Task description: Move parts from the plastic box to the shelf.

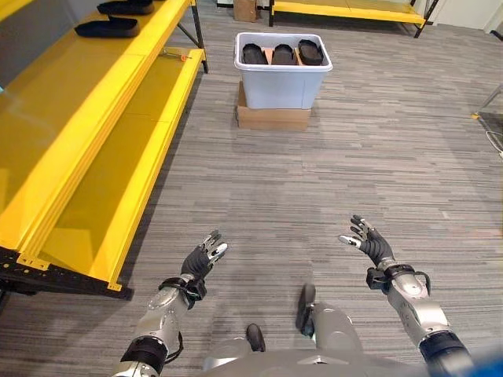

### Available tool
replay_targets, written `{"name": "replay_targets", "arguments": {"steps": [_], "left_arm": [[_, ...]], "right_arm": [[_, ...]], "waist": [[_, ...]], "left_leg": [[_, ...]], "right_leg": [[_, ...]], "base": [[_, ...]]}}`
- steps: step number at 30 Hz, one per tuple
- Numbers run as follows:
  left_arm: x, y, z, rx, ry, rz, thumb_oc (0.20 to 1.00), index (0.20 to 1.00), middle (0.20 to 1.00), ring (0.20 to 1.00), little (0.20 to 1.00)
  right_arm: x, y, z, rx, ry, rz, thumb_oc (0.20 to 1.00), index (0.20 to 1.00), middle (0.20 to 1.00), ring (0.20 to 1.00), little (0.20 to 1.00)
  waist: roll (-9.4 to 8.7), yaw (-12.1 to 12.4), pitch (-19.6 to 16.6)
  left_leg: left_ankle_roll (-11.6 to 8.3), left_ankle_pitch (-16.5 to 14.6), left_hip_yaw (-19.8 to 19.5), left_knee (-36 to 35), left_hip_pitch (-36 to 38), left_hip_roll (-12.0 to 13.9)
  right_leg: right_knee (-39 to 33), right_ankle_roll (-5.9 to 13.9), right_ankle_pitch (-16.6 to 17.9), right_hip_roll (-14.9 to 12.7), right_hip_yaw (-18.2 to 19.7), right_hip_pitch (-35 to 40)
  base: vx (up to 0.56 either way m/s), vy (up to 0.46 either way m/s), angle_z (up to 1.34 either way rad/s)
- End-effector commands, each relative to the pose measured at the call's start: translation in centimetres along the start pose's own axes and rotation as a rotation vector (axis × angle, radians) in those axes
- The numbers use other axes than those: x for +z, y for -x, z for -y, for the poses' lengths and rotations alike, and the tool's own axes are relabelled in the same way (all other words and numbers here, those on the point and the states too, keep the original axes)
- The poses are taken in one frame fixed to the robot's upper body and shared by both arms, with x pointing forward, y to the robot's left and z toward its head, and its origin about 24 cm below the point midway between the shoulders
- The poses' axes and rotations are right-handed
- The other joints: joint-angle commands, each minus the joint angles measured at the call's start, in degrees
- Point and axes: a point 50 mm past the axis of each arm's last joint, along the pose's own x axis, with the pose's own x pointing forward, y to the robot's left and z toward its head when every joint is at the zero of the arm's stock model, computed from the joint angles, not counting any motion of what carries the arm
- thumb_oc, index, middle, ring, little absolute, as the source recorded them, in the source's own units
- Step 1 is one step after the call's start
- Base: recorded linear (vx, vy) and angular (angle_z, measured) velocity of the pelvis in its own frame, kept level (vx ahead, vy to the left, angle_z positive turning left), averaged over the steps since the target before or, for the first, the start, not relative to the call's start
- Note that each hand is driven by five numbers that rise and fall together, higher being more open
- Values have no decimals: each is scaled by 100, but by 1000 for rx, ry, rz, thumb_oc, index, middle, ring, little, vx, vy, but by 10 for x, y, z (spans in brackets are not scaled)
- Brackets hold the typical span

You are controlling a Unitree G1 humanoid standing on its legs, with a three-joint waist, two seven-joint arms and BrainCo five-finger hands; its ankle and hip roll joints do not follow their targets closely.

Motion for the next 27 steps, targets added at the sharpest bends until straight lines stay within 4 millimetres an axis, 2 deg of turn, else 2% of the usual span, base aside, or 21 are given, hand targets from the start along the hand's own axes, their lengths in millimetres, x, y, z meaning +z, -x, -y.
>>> {"name": "replay_targets", "arguments": {"steps": [1, 3, 6, 9, 13, 15, 16, 18, 19, 20, 21, 22, 23, 25, 26, 27], "left_arm": [[13, -5, 19, -100, -95, 68, 1000, 1000, 1000, 1000, 1000], [8, -6, 24, -117, -111, 45, 1000, 1000, 1000, 1000, 1000], [5, -6, 27, -125, -117, 24, 1000, 1000, 1000, 1000, 1000], [1, -5, 29, -148, -111, 12, 1000, 1000, 1000, 1000, 1000], [-6, -3, 32, -162, -62, 8, 1000, 1000, 1000, 1000, 1000], [-9, -3, 32, -158, -38, 13, 1000, 1000, 1000, 1000, 1000], [-9, -3, 33, -154, -30, 21, 1000, 1000, 1000, 1000, 1000], [-7, -4, 34, -167, -32, 39, 1000, 1000, 1000, 1000, 1000], [-6, -5, 35, -180, -35, 42, 1000, 1000, 1000, 1000, 1000], [0, -6, 37, -220, -53, 60, 1000, 1000, 1000, 1000, 1000], [2, -7, 37, -226, -57, 65, 1000, 1000, 1000, 1000, 1000], [3, -7, 37, -229, -57, 70, 1000, 1000, 1000, 1000, 1000], [7, -8, 36, -231, -43, 80, 1000, 1000, 1000, 1000, 1000], [10, -9, 35, -227, -37, 91, 1000, 1000, 1000, 1000, 1000], [12, -9, 34, -219, -33, 96, 1000, 1000, 1000, 1000, 1000], [12, -9, 34, -218, -33, 97, 1000, 1000, 1000, 1000, 1000]], "right_arm": [[17, -3, 6, -70, -41, 128, 1000, 1000, 1000, 1000, 1000], [15, -1, 9, -104, -46, 128, 1000, 1000, 1000, 1000, 1000], [16, -3, 10, -150, -49, 133, 1000, 1000, 1000, 1000, 1000], [16, -3, 15, -167, -132, 123, 1000, 1000, 1000, 1000, 1000], [13, -1, 28, -204, -96, 102, 1000, 1000, 1000, 1000, 1000], [11, 1, 31, -199, -66, 96, 1000, 1000, 1000, 1000, 1000], [10, 2, 33, -193, -51, 91, 1000, 1000, 1000, 1000, 1000], [10, 4, 36, -175, -77, 89, 1000, 1000, 1000, 1000, 1000], [9, 5, 36, -171, -93, 86, 1000, 1000, 1000, 1000, 1000], [6, 5, 39, -184, -109, 74, 1000, 1000, 1000, 1000, 1000], [6, 5, 40, -190, -107, 71, 1000, 1000, 1000, 1000, 1000], [5, 5, 42, -190, -107, 68, 1000, 1000, 1000, 1000, 1000], [4, 5, 42, -177, -106, 65, 1000, 1000, 1000, 1000, 1000], [5, 3, 39, -163, -92, 61, 1000, 1000, 1000, 1000, 1000], [5, 2, 38, -153, -88, 58, 1000, 1000, 1000, 1000, 1000], [5, 2, 37, -152, -88, 58, 1000, 1000, 1000, 1000, 1000]], "waist": [[-27, -64, 17], [-54, -132, -26], [-109, -126, -115], [-77, -131, -232], [-10, -164, -471], [59, -180, -568], [167, -196, -622], [204, -202, -642], [189, -189, -631], [135, -145, -528], [128, -141, -495], [120, -130, -455], [94, -110, -378], [70, -97, -345], [68, -94, -327], [59, -90, -321]], "left_leg": [[-250, -144, -189, -31, 337, 244], [-223, -115, -301, -31, 373, 216], [-219, -194, -117, 69, 426, 195], [-244, -308, 32, 293, 445, 235], [-358, -456, 206, 687, 529, 293], [-527, -160, 245, 1124, 488, 397], [-735, 64, 270, 1669, 457, 571], [-1086, 694, 426, 2714, 146, 879], [-1146, 782, 411, 3080, -51, 948], [-1256, 919, 455, 3841, -536, 1206], [-1298, 966, 474, 4006, -656, 1313], [-1279, 942, 488, 4059, -818, 1406], [-1162, 829, 563, 3903, -1055, 1489], [-1007, 631, 733, 3393, -1118, 1412], [-964, 602, 856, 2922, -1142, 1365], [-954, 611, 875, 2861, -1121, 1344]], "right_leg": [[-153, 94, 952, 230, 424, 209], [-189, 75, 964, 299, 662, 254], [-4, 76, 979, 271, 507, 389], [183, -117, 694, 329, 325, 557], [144, -424, 381, 470, 164, 807], [95, -584, 243, 615, 103, 896], [43, -671, 59, 805, 96, 1029], [3, -919, -174, 995, -22, 1194], [6, -975, -240, 1012, -18, 1237], [42, -1092, -410, 1012, 13, 1406], [47, -1126, -444, 1023, 18, 1455], [60, -1142, -486, 1017, 30, 1518], [70, -1130, -533, 978, 99, 1664], [46, -1056, -548, 910, 196, 1797], [12, -1007, -545, 880, 245, 1876], [7, -997, -543, 866, 254, 1888]], "base": [[390, -152, 48], [385, -164, 79], [349, -166, 65], [346, -138, 11], [364, -159, -3], [310, -196, -14], [302, -251, -10], [255, -289, 0], [217, -291, -12], [171, -217, -17], [176, -180, -12], [168, -53, -3], [188, -3, -2], [209, 87, -6], [161, 105, -12], [99, 65, -9]]}}
